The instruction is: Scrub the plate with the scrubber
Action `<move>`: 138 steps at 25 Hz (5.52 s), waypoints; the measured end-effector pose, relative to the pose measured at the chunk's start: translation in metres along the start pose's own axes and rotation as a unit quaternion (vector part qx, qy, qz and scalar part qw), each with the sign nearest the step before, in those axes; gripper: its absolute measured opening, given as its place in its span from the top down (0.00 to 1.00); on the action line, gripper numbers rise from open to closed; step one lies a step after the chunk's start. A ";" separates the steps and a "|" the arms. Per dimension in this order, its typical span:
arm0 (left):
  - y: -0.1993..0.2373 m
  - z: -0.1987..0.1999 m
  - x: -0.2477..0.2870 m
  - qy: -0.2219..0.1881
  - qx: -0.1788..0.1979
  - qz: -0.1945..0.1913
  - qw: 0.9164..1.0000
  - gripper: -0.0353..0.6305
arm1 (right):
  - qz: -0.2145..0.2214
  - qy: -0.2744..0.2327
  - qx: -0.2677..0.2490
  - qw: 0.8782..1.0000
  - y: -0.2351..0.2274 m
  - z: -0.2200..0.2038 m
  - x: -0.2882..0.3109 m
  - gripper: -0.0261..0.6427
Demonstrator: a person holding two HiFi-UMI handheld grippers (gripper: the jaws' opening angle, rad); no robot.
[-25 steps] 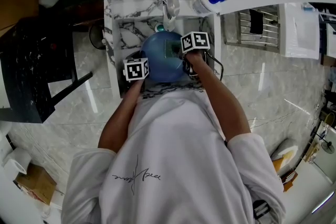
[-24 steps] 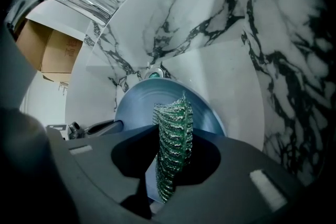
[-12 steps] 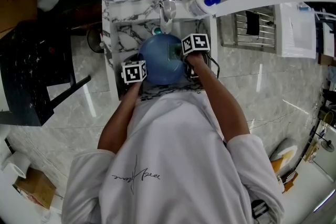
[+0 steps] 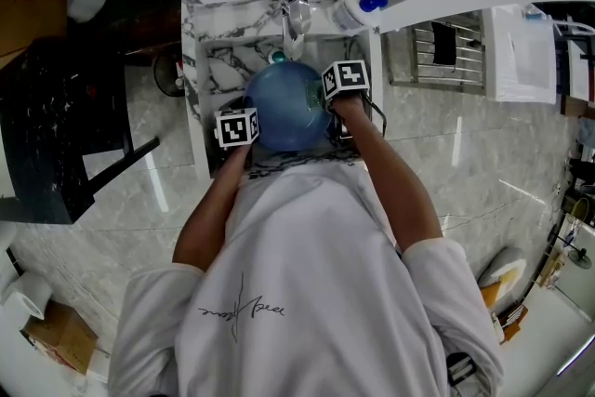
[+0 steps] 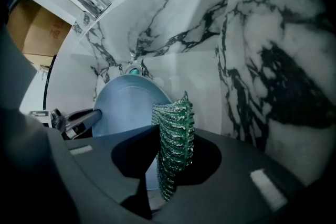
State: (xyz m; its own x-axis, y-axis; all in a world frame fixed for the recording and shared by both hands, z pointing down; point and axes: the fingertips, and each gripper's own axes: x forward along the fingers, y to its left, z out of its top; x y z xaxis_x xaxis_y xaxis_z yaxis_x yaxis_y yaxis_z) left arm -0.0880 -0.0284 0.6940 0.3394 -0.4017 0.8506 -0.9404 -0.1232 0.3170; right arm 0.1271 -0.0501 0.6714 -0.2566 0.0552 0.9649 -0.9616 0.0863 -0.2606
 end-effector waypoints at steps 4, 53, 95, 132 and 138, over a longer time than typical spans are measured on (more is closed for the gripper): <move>0.001 0.000 0.000 -0.001 -0.004 0.002 1.000 0.88 | -0.029 0.005 -0.023 0.999 -0.004 -0.002 -0.004 0.86; -0.004 0.002 0.001 -0.011 -0.008 -0.017 1.000 0.88 | 0.231 0.021 -0.068 0.970 0.146 -0.049 0.034 0.86; -0.003 0.002 0.002 -0.010 -0.009 -0.018 1.000 0.88 | 0.190 0.041 -0.064 0.979 0.096 -0.064 0.034 0.86; -0.001 0.000 0.001 -0.005 -0.014 -0.013 1.000 0.88 | 0.109 0.053 -0.078 0.990 0.041 -0.063 0.016 0.86; -0.001 0.000 0.002 -0.004 -0.015 -0.013 1.000 0.88 | 0.087 0.062 -0.082 0.991 0.031 -0.063 0.013 0.86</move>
State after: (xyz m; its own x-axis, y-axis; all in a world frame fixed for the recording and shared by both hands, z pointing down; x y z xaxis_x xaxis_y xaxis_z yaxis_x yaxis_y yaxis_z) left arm -0.0869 -0.0287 0.6952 0.3638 -0.4060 0.8383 -0.9299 -0.1057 0.3523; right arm 0.0999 0.0163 0.6740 -0.3934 0.2053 0.8962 -0.8722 0.2249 -0.4344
